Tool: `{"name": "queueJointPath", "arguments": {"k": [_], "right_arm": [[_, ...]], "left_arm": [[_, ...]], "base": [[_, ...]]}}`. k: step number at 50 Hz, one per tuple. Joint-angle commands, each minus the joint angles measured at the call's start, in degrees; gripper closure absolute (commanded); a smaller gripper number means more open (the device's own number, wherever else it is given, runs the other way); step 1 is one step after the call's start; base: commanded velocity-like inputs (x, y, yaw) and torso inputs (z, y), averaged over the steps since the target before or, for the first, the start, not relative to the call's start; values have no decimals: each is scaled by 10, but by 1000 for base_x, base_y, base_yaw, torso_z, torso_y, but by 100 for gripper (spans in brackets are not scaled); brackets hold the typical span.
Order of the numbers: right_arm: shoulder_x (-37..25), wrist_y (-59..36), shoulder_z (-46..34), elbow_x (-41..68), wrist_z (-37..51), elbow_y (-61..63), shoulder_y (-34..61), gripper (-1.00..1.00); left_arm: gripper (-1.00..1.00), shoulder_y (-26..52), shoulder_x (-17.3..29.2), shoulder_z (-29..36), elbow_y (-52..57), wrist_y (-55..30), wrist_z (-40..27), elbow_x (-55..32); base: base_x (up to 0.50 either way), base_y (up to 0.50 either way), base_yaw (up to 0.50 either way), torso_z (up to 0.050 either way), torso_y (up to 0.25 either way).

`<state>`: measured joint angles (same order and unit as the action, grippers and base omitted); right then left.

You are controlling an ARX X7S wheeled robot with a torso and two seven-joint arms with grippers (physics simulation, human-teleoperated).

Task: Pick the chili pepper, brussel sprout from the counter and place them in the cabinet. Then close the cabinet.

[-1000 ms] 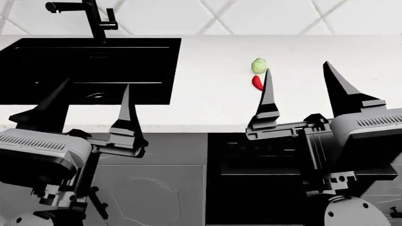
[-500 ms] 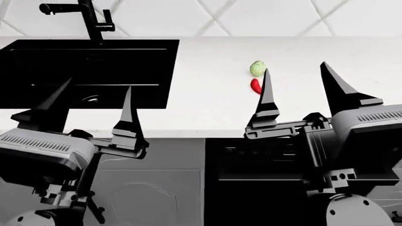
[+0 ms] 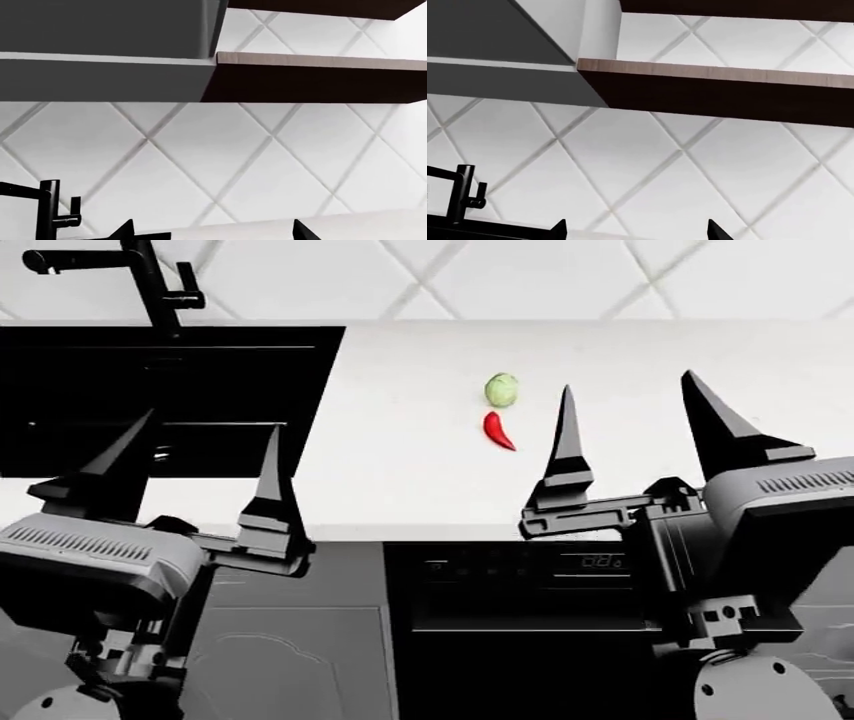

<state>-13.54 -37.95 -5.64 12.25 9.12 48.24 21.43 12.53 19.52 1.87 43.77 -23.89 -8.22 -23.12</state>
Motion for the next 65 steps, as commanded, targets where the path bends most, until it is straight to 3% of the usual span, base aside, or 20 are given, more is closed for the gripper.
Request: {"name": "queueJointPath", "arguments": {"k": [1,17,65], "right_arm": [[0,-45,23,44,-8,9,25,-100],[-28,-143,56,86,-5,44,93,-100],[-42,-147,37,98,10,42,99,-100]], "left_arm": [[-100,9,11,-3,4,-18,-7,-4],[-100,85,37,-9,-8,-81,18,-73],[-100,91,50,-12,-10,-77,24,-101]], "base": [[203,0,0,0,0],[204,0,0,0,0],[204,-83,0,0,0]]}}
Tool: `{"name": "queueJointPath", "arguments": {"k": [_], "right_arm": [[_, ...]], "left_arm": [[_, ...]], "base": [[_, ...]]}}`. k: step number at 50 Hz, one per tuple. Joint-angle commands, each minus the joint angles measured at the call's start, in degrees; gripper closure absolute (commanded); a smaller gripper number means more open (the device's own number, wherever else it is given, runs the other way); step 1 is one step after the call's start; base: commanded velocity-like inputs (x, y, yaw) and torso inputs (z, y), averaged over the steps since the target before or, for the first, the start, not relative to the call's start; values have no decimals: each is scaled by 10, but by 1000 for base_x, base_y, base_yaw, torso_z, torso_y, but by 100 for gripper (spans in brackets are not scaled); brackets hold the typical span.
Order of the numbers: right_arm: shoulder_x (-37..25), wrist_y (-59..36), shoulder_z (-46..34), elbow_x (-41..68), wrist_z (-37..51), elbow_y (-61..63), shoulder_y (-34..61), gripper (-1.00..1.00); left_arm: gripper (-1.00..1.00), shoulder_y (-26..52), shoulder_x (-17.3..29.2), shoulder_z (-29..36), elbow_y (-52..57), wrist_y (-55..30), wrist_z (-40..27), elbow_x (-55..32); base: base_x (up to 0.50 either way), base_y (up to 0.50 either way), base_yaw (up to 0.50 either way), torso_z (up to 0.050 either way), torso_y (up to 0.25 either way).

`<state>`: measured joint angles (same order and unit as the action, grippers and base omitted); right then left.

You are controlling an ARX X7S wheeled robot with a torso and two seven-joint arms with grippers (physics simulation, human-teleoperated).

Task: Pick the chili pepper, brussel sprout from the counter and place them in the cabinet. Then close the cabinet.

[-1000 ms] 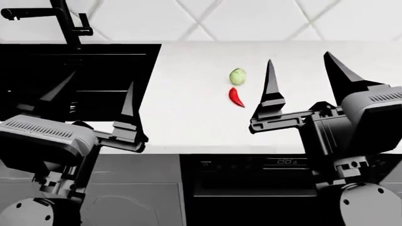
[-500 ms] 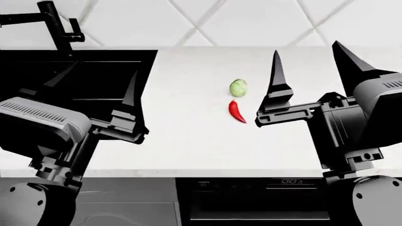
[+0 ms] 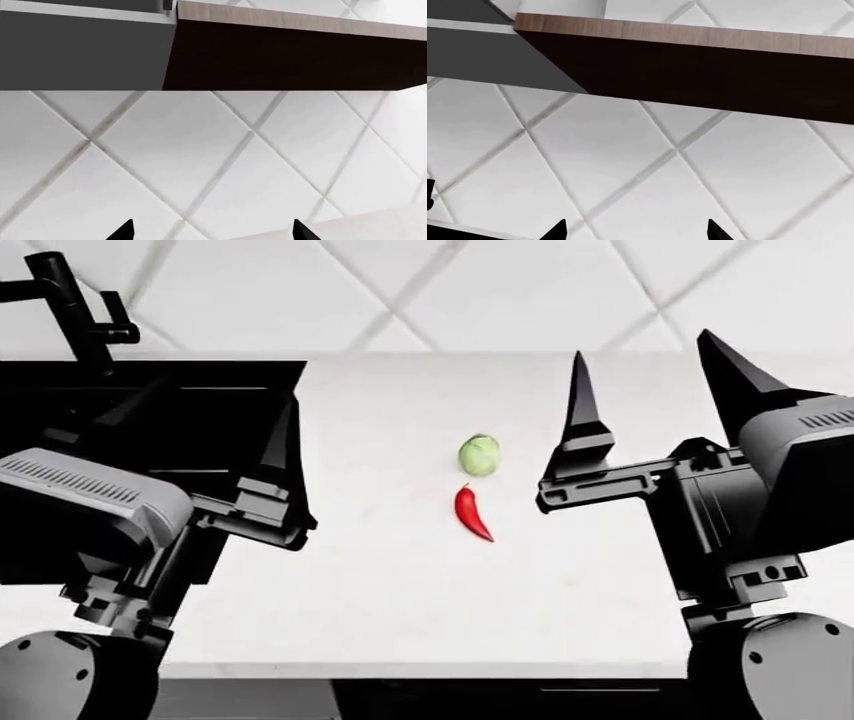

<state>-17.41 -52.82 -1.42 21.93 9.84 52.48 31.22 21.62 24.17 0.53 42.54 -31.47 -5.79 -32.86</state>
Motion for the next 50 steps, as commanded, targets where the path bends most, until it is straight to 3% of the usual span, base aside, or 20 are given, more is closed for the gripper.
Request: {"name": "queueJointPath", "arguments": {"k": [1,50], "right_arm": [[-3,2,-5,2,3,0,1,-100],[-15,24,-33,5,12,-5,-3,-100]], "left_arm": [[-100,0,4,2,3,-1,0,-3],[-100,-14,16,7,4,16,2,-6]], "base": [[199,-82,0,0,0],[168,-57,0,0,0]]}}
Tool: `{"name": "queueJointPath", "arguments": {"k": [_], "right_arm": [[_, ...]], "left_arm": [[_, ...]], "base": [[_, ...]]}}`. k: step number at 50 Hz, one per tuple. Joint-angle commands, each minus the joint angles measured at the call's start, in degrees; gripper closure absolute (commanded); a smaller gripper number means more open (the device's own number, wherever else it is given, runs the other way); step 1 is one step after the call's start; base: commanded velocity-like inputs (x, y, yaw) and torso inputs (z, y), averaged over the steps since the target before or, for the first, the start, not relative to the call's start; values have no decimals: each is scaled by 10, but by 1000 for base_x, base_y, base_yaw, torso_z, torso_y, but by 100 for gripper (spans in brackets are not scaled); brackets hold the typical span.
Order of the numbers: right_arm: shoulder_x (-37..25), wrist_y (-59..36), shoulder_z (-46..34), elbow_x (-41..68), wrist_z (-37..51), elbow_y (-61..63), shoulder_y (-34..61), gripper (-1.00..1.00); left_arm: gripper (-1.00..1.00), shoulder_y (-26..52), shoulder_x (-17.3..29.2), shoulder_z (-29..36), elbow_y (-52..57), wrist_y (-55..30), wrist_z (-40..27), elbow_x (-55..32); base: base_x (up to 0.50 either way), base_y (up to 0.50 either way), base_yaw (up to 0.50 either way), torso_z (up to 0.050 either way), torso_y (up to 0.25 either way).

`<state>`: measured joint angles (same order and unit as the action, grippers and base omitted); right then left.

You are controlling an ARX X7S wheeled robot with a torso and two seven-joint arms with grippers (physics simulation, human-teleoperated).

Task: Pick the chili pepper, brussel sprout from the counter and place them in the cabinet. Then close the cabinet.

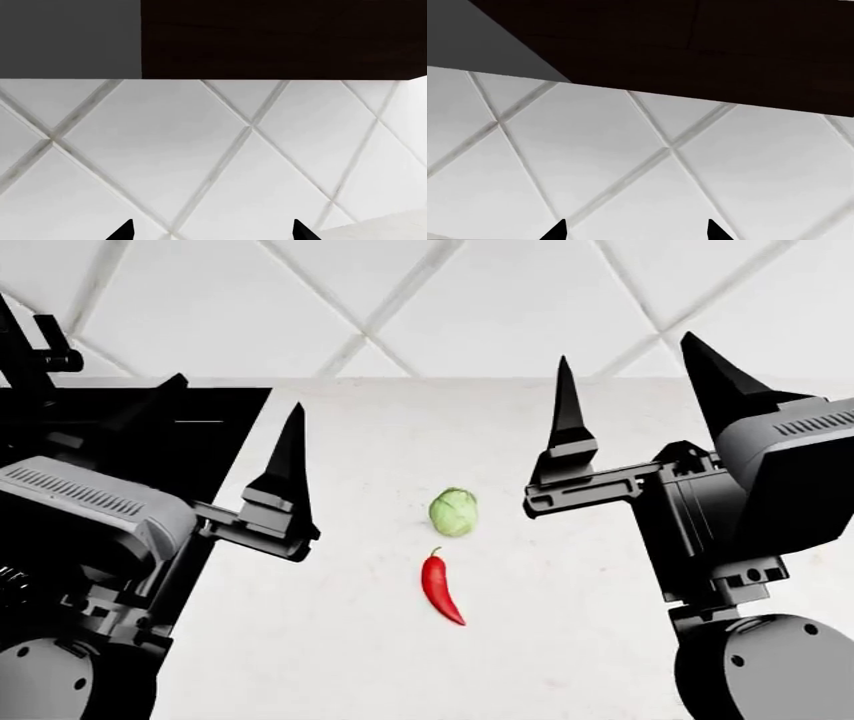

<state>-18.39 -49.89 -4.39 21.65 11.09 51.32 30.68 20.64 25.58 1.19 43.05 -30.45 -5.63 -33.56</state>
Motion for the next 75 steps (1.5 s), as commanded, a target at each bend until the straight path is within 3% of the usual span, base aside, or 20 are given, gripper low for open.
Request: {"name": "queueJointPath", "arguments": {"k": [1,13,15,22,32,47,57,75], "right_arm": [[-5,-4,-5,7,-1,6,2,-100],[3,-29,11,26,11,8,13,-100],[7,-37,18,32,14,7,16,-100],[9,-42,28,35,24,6,22,-100],[5,-33,29,34,27,5,19,-100],[2,-9,30,35,24,-6,8,-100],[0,0,29,36,24,-7,0,-100],[-6,11,29,39,24,-13,-4,-100]], "left_arm": [[-100,-4,2,0,-2,6,0,1],[-100,-2,7,4,-13,-9,3,-16],[-100,6,15,1,-13,-39,9,-54],[-100,70,51,-24,-33,-187,7,-322],[-100,110,43,24,-52,-272,-52,-484],[-100,143,0,118,-80,-329,-108,-500],[-100,162,-26,149,-127,-329,-97,-466],[-100,186,-52,179,-212,-334,-136,-431]], "base": [[500,0,0,0,0],[167,0,0,0,1],[0,0,0,0,0],[0,0,0,0,0],[0,0,0,0,0],[0,0,0,0,0],[0,0,0,0,0],[0,0,0,0,0]]}}
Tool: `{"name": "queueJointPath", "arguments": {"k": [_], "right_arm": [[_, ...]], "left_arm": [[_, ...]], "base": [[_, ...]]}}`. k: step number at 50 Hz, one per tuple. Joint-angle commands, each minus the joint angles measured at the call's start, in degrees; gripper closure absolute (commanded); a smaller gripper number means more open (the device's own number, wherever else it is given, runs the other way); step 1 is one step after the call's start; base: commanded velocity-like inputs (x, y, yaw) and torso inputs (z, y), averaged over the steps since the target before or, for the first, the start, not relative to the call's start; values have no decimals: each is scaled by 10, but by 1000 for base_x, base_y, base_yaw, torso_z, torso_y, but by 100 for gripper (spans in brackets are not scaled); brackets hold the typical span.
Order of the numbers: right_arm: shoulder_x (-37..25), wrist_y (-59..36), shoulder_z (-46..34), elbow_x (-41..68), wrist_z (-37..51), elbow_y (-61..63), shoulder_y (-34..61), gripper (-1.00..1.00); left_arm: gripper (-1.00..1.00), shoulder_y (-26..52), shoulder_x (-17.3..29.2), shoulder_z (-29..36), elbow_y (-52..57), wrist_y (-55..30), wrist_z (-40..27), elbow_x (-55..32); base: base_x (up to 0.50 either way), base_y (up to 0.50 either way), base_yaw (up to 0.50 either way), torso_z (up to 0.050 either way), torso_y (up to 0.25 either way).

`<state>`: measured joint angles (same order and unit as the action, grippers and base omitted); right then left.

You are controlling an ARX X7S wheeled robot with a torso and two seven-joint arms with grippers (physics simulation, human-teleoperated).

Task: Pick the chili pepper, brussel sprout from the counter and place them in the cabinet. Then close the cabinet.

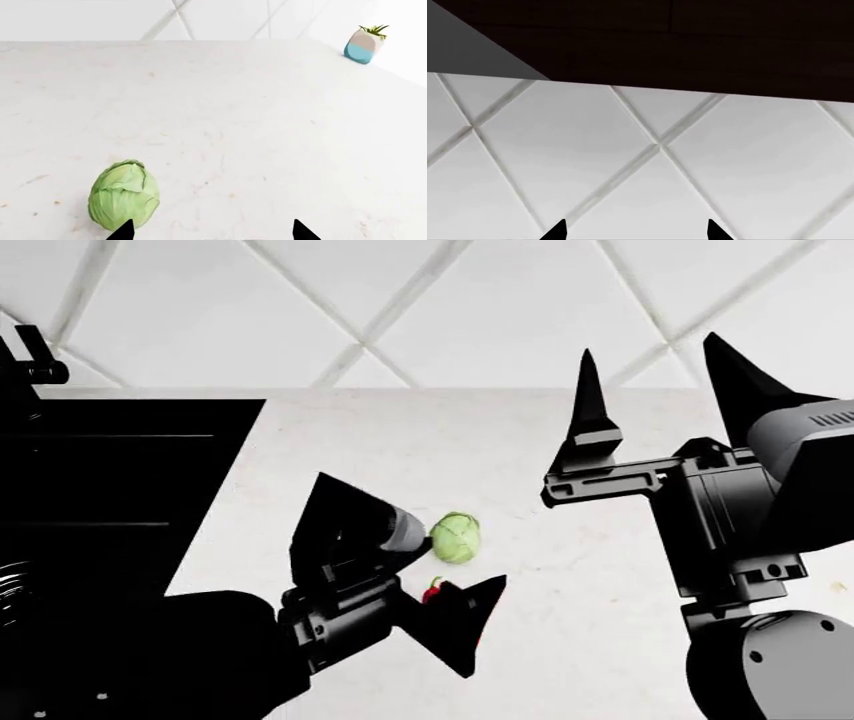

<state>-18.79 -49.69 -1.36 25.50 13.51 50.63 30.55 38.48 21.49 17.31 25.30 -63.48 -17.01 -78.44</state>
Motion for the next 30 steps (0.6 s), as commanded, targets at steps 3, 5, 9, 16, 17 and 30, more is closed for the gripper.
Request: {"name": "queueJointPath", "arguments": {"k": [3,5,9,16,17,30], "right_arm": [[-2,9,-3,1,1,-7,-2,-100],[-3,10,-4,1,2,-7,-3,-100],[-5,9,-3,2,3,-5,-3,-100],[-7,16,-10,-5,7,-8,-5,-100],[-7,18,-10,-5,7,-9,-6,-100],[-7,27,-7,-2,10,-11,-13,-100]], "left_arm": [[-100,0,-8,20,-23,1,-26,27],[-100,-4,-7,22,-16,3,-28,30],[-100,-8,-4,24,-2,1,-36,27],[-100,-5,-2,36,4,-15,-63,23],[-100,-3,-3,37,0,-19,-70,21],[-100,14,-10,41,-38,-54,-144,-16]], "base": [[0,0,0,0,0],[0,0,0,0,0],[0,0,0,0,0],[0,0,0,0,0],[0,0,0,0,0],[0,0,0,0,0]]}}
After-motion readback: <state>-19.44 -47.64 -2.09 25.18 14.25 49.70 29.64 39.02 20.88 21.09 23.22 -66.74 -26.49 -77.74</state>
